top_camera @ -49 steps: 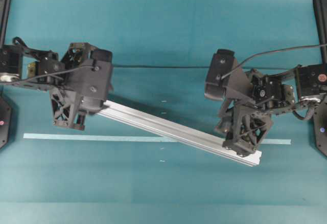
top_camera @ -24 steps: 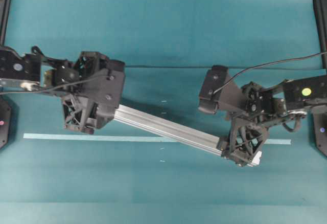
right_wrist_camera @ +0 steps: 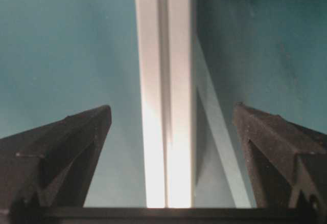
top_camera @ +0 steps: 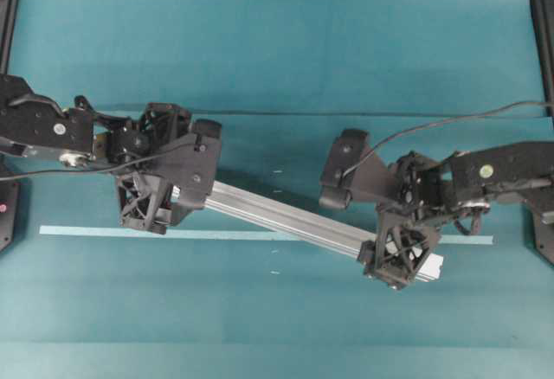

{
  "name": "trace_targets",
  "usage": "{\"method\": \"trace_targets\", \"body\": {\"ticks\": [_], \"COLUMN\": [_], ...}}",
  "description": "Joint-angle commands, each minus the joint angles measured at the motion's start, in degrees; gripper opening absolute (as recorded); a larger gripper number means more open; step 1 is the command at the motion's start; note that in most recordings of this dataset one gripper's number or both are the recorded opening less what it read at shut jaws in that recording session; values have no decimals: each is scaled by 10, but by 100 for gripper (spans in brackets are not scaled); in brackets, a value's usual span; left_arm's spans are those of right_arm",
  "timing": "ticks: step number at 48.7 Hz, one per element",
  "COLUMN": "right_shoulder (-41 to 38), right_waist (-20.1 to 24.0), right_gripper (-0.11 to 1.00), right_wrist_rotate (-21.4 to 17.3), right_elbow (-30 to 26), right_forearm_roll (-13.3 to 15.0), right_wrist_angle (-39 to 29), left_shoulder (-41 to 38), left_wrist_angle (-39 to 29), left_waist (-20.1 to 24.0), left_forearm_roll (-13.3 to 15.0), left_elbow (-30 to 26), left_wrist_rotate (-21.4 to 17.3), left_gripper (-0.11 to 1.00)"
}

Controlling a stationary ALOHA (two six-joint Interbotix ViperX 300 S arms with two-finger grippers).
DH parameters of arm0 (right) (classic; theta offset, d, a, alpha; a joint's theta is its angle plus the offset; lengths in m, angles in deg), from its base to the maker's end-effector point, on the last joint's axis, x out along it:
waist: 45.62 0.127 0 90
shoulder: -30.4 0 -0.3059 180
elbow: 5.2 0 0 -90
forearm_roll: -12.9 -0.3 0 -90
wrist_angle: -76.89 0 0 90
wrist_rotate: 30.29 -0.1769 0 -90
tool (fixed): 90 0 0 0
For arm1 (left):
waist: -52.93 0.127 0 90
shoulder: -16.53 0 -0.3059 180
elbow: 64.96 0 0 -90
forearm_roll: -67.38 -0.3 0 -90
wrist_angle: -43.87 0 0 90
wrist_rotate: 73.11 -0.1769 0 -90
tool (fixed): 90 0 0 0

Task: Lift the metal rail with both hands.
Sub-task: 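Move both grippers down over the silver rail's two ends, then close both grippers on the silver rail near each end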

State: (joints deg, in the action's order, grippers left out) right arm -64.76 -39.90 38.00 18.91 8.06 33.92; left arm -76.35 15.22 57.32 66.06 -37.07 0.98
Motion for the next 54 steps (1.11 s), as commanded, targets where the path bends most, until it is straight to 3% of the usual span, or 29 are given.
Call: {"method": "trace_targets", "body": {"ticks": [1, 38, 54], "right_shoulder": [-13, -42, -68], "right_waist": [8, 11, 11], "right_gripper": [99, 99, 99], "right_wrist_rotate": [-3, -16, -16], "right_elbow": [-1, 67, 69], "right_forearm_roll": [-2, -2, -2], "right_wrist_angle": [11, 109, 136], "left_shoulder": [0, -24, -46], "left_wrist_angle": [4, 72, 89], "left_waist": [1, 18, 25], "left_forearm_roll": [-3, -3, -3], "left_elbow": [0, 43, 55], "left_wrist_rotate": [1, 1, 0], "left_gripper": [96, 96, 96]}}
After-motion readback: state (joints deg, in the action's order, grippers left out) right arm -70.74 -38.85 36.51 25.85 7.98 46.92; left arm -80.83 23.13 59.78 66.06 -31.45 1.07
